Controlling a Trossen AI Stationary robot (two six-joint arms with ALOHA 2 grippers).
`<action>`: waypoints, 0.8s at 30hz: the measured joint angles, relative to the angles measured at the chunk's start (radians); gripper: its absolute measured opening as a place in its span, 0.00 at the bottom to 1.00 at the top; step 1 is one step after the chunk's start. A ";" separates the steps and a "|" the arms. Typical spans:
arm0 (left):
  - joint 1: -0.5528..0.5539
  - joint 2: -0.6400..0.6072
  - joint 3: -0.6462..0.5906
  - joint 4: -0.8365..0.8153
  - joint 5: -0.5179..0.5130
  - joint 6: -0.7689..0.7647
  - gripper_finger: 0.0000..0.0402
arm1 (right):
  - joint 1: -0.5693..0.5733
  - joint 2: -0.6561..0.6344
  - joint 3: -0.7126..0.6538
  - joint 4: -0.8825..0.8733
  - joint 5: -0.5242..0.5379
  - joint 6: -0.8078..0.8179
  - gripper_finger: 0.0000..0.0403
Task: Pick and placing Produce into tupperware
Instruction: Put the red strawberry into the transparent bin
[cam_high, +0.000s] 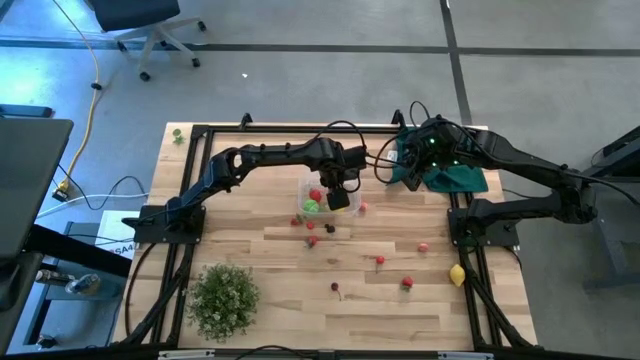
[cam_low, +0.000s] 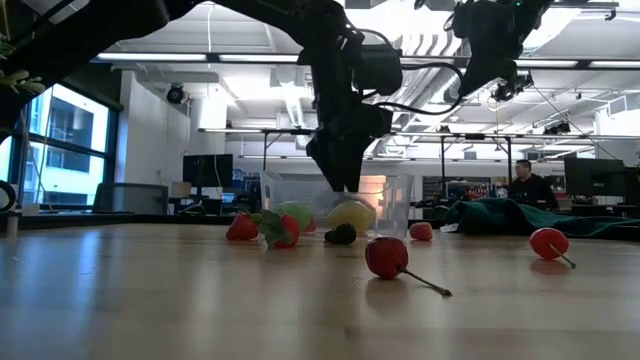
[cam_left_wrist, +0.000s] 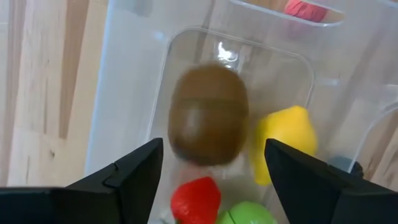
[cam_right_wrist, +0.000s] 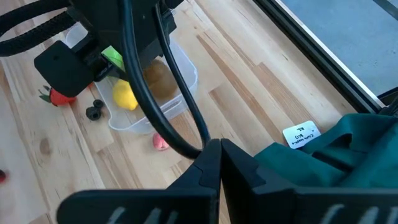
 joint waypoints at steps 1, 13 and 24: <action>0.000 0.000 0.000 0.000 0.005 0.001 0.68 | 0.000 0.000 0.000 0.000 0.000 0.000 0.00; 0.000 -0.026 0.002 -0.021 0.018 0.000 0.64 | 0.000 0.000 0.000 0.000 0.000 0.000 0.00; -0.005 -0.151 0.002 -0.140 0.013 -0.040 0.56 | 0.000 0.000 0.000 0.000 0.000 0.000 0.00</action>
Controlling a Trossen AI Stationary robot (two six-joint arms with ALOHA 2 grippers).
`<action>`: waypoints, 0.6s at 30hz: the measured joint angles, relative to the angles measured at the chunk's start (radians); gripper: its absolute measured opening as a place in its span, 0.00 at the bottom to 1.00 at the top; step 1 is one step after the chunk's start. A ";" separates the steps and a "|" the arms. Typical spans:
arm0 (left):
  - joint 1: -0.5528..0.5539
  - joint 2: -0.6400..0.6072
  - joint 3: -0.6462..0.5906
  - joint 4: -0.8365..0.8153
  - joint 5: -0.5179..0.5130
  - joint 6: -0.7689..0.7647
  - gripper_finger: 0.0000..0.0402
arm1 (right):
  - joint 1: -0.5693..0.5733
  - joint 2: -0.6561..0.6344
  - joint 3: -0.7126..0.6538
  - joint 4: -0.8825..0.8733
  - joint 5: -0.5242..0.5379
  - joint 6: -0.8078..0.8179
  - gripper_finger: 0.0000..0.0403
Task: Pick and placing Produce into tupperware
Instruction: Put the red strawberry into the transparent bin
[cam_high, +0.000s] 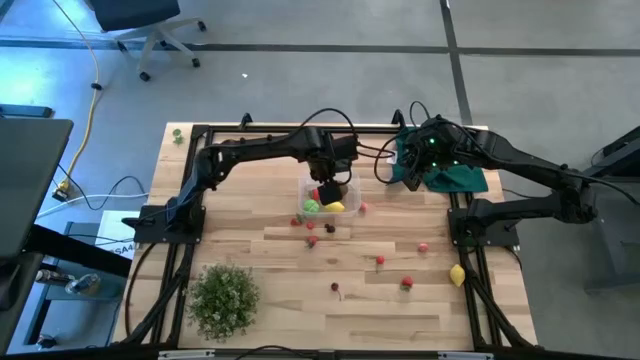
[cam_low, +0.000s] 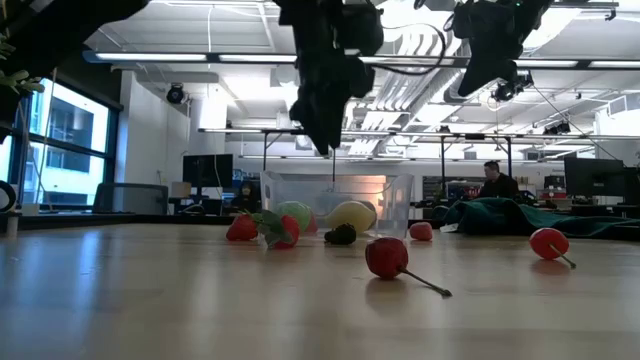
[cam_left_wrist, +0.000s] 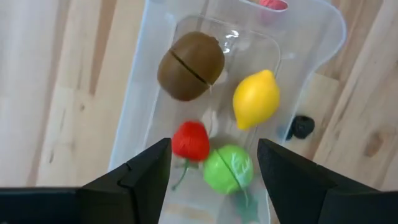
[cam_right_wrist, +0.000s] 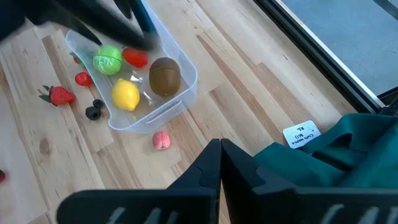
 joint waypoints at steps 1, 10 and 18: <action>-0.003 -0.015 0.000 -0.018 -0.003 0.000 0.55 | 0.000 0.000 0.000 0.000 0.000 0.000 0.00; -0.105 -0.157 0.000 -0.165 -0.047 -0.026 0.50 | 0.000 0.000 0.000 0.000 0.000 0.000 0.00; -0.259 -0.206 0.000 -0.221 -0.206 -0.190 0.51 | 0.000 0.000 0.000 0.000 0.001 0.000 0.00</action>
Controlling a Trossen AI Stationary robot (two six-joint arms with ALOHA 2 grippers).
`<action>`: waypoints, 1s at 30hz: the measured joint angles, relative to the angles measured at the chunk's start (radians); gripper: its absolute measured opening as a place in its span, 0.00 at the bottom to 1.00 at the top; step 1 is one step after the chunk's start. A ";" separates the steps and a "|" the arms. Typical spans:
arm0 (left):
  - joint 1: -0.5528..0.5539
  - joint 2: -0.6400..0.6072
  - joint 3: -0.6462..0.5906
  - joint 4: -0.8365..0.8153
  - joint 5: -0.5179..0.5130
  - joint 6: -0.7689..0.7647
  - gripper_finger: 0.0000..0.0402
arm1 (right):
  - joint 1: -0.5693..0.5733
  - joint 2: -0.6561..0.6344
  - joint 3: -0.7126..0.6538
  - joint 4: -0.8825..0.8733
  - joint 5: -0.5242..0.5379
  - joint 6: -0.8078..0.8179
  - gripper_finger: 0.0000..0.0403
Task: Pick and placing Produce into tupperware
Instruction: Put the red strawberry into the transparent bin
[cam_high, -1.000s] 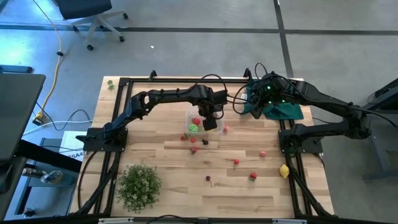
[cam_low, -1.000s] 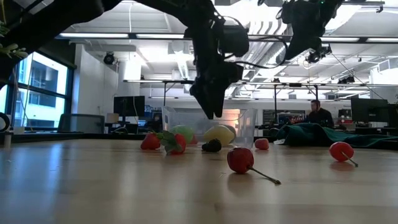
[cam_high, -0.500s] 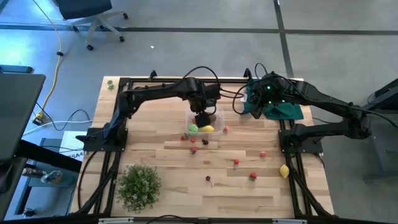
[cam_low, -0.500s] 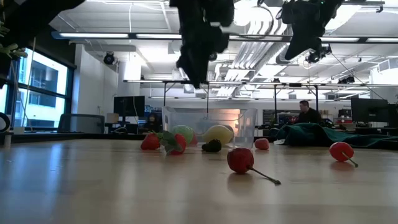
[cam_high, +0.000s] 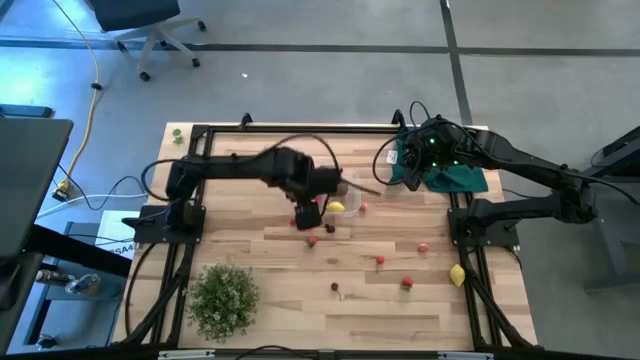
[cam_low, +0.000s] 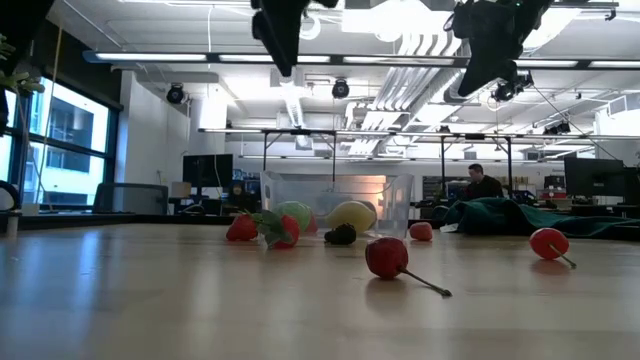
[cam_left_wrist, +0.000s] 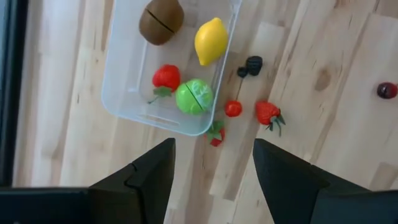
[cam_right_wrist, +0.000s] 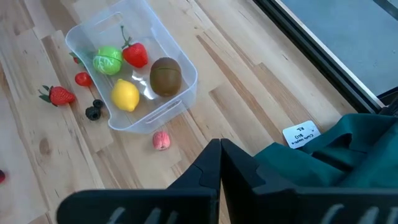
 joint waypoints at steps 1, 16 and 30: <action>-0.018 0.000 0.000 -0.002 -0.019 -0.022 0.51 | 0.000 0.000 0.000 0.000 0.000 0.000 0.00; -0.096 -0.010 -0.144 0.126 -0.026 -0.151 0.52 | 0.000 0.000 0.000 0.000 0.000 0.000 0.00; -0.072 -0.371 -0.740 0.601 0.019 -0.168 0.52 | 0.000 0.000 0.000 0.008 0.000 0.000 0.00</action>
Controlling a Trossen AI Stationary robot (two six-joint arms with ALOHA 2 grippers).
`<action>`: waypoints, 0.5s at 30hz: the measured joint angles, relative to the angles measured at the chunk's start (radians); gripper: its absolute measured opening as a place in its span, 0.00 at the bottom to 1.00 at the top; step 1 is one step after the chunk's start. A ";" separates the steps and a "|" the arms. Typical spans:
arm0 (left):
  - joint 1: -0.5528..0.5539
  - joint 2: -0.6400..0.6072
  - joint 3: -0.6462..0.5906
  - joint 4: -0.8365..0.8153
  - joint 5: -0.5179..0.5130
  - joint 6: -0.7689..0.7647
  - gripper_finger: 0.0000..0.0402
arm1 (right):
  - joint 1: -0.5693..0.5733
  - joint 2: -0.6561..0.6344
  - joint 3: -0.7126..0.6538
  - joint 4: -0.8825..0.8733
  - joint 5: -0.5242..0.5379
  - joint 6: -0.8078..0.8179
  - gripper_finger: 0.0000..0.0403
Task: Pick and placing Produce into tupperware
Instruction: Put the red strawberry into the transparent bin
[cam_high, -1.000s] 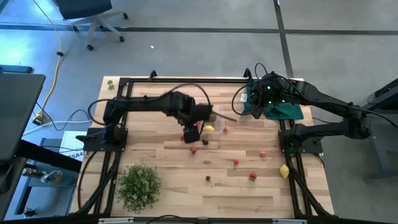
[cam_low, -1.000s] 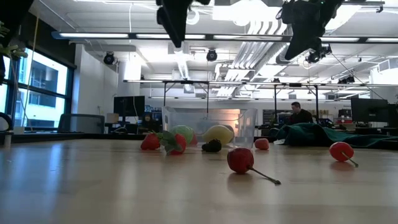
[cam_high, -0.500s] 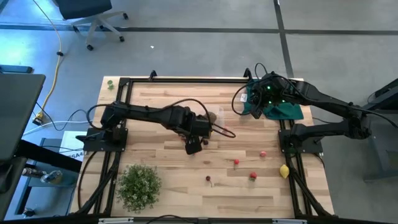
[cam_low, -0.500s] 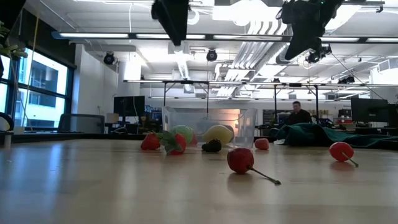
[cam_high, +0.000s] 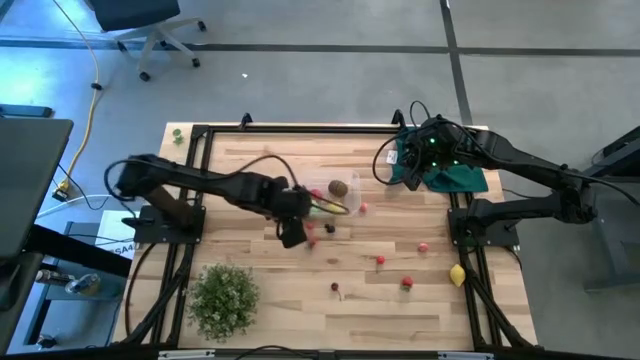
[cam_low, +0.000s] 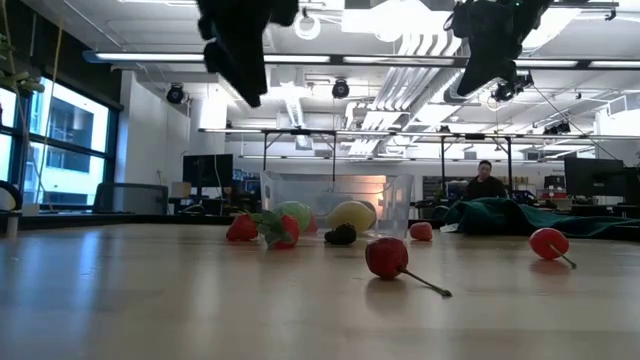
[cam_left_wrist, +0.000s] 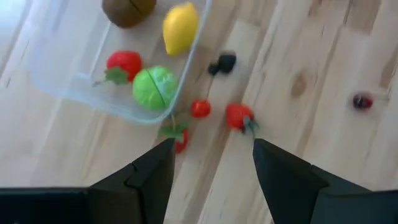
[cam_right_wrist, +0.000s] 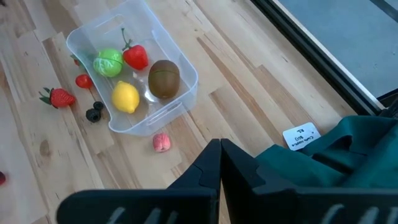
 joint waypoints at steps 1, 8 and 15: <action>0.012 -0.030 -0.055 0.050 0.014 -0.002 0.52 | 0.000 0.000 0.000 0.000 0.000 0.000 0.00; 0.054 -0.169 -0.363 0.270 0.036 0.016 0.52 | 0.000 0.000 0.000 0.000 0.000 0.000 0.00; 0.129 -0.225 -0.593 0.541 0.126 0.120 0.52 | 0.000 0.000 0.000 0.000 0.000 0.000 0.00</action>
